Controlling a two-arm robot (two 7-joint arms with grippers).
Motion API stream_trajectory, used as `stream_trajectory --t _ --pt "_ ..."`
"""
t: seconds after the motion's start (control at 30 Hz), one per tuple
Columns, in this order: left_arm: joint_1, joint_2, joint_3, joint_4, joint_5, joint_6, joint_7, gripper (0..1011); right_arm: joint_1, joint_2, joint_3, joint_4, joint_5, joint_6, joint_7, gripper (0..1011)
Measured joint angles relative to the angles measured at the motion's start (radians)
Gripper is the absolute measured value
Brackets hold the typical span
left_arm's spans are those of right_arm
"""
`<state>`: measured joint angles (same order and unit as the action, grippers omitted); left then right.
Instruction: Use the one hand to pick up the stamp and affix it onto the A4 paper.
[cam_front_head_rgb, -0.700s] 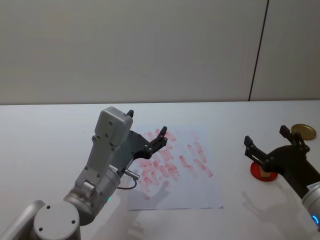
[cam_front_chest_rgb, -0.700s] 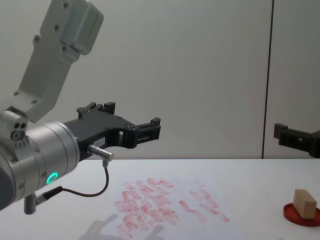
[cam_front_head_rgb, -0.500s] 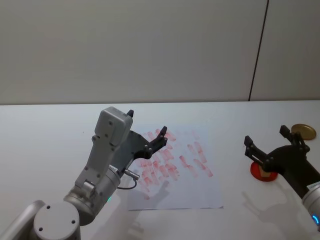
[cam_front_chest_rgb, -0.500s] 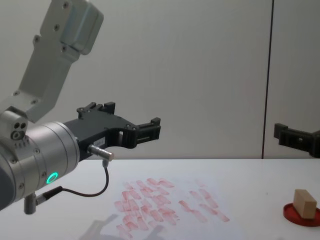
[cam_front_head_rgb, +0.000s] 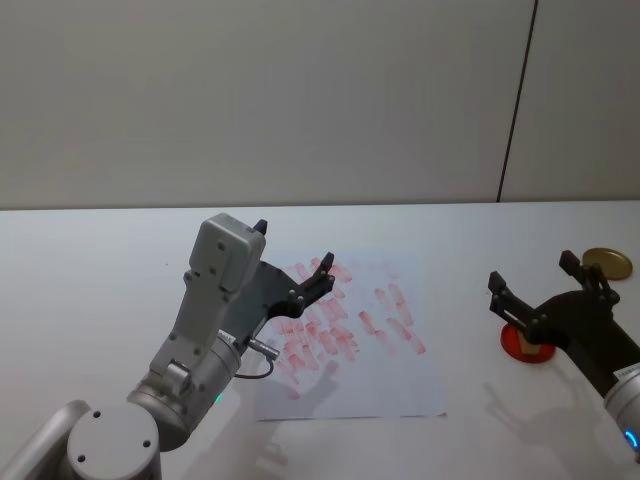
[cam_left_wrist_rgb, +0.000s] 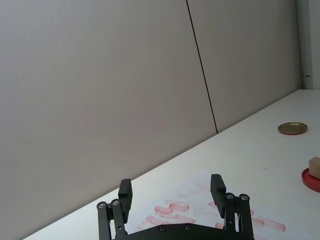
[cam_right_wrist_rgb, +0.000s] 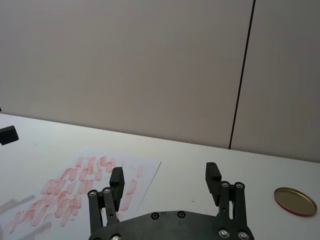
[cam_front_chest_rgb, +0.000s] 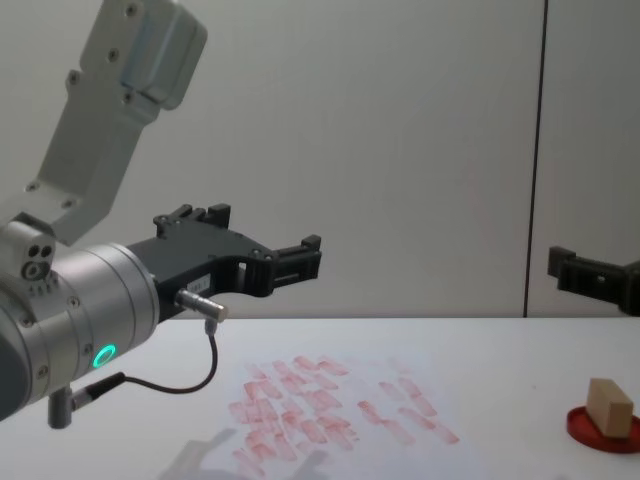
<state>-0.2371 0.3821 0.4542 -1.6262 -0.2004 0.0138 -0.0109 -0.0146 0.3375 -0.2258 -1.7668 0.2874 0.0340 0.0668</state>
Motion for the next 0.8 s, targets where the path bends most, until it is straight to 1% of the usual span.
stream_trajectory --t 0.2,0.33,0.5,0.53,0.8 --pt "0.000 0.000 0.000 0.000 0.000 0.000 0.000 993 0.000 -0.003 -0.001 0.000 -0.001 0.003 -0.002 1001" --pt "0.000 0.000 0.000 0.000 0.000 0.000 0.000 993 -0.001 -0.014 -0.006 -0.003 -0.001 0.024 -0.023 1001" --pt "0.000 0.000 0.000 0.000 0.000 0.000 0.000 993 -0.002 -0.033 -0.014 -0.009 -0.001 0.060 -0.062 1001" --pt "0.000 0.000 0.000 0.000 0.000 0.000 0.000 993 -0.002 -0.041 -0.017 -0.011 0.000 0.075 -0.080 1001" --pt "0.000 0.000 0.000 0.000 0.000 0.000 0.000 993 -0.001 -0.083 -0.031 -0.016 0.007 0.142 -0.162 1001"
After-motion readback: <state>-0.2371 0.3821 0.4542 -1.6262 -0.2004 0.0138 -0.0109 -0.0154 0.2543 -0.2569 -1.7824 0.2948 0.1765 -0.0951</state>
